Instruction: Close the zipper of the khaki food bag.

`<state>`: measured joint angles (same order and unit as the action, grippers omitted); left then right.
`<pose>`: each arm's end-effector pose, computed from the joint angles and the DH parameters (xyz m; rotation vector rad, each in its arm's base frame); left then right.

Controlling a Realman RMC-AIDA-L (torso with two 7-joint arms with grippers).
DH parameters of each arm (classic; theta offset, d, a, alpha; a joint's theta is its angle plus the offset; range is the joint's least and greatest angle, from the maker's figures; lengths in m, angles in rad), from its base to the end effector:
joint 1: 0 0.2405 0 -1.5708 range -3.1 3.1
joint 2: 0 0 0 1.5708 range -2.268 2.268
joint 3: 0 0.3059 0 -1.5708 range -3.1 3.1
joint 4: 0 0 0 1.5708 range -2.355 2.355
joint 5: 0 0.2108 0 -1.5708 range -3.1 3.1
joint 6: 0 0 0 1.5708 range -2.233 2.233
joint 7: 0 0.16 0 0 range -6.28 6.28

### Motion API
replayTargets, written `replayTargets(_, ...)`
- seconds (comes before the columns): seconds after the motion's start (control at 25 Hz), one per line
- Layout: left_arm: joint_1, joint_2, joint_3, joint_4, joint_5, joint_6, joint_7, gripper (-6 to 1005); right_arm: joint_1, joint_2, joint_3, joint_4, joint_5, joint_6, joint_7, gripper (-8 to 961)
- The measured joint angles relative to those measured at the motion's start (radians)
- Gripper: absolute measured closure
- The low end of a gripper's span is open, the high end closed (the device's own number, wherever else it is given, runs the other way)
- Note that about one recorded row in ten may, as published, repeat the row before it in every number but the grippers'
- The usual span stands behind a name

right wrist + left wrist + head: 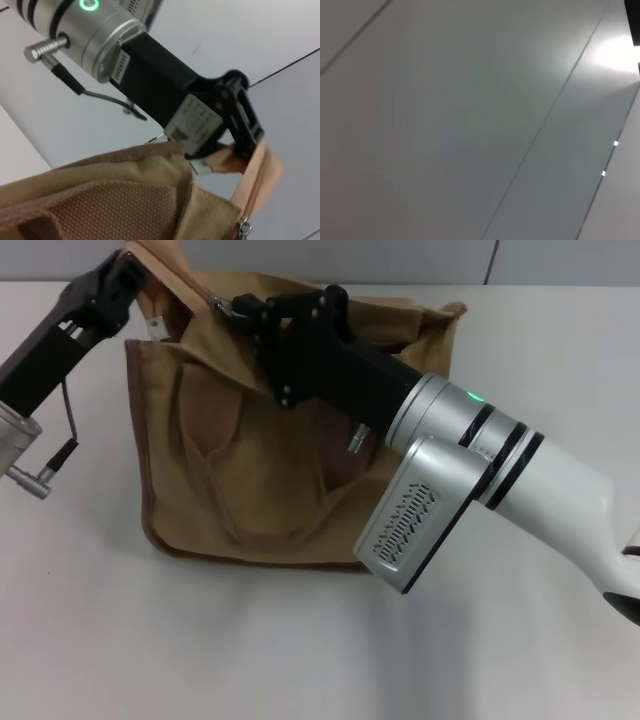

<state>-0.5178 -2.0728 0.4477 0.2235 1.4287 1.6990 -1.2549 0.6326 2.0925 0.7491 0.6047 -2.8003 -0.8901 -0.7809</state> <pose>-0.2825 0.3558 -0.0026 -1.9925 -0.8066 -1.6208 0.1493 0.3781 -0.1555 -1.9364 -0.9073 0.4742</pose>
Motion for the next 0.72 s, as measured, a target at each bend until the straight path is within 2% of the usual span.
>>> replayTargets(0.72, 0.058, 0.006, -0.002, 0.023, -0.069, 0.007, -0.001, 982, -0.038, 0.000, 0.011, -0.013, 0.004, 0.002, 0.000, 944)
